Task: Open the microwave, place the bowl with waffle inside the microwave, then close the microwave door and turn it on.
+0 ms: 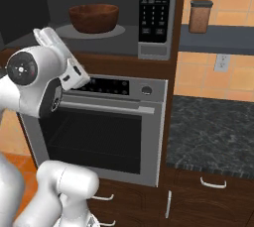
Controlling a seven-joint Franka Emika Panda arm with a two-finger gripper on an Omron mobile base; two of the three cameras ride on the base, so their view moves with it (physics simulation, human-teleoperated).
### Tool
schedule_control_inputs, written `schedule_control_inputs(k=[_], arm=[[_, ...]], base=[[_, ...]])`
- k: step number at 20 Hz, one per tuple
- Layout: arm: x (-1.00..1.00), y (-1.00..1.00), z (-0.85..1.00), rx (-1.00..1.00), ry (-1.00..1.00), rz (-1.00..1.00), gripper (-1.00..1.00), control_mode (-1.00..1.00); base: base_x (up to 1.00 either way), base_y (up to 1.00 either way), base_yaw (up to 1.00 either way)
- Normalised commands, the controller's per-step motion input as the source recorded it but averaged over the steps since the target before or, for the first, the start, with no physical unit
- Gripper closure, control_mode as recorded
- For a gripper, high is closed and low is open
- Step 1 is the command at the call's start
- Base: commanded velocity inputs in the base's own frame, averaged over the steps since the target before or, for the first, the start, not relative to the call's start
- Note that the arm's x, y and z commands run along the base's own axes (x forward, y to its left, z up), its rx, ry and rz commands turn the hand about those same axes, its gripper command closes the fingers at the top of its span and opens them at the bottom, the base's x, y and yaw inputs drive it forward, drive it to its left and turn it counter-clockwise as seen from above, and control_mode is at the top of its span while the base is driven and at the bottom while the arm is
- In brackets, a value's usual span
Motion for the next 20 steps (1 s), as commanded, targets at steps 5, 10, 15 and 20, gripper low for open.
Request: schedule_control_inputs(k=[5, 10, 15, 20], arm=[[-1.00, -0.03, -0.92, -0.32, 0.24, 0.00, 1.00, -1.00], [-0.74, -0.19, -0.88, -0.45, 0.20, -0.08, 1.00, -1.00], [-0.22, -0.01, -0.66, -0.55, 0.16, -0.18, 1.00, -1.00], [0.00, -0.15, -0.73, -0.58, 0.00, -0.23, 1.00, -1.00]], base=[[0.00, 0.00, 0.00], [0.00, 0.00, 0.00], [0.00, 0.00, 0.00], [0.00, 0.00, 0.00]])
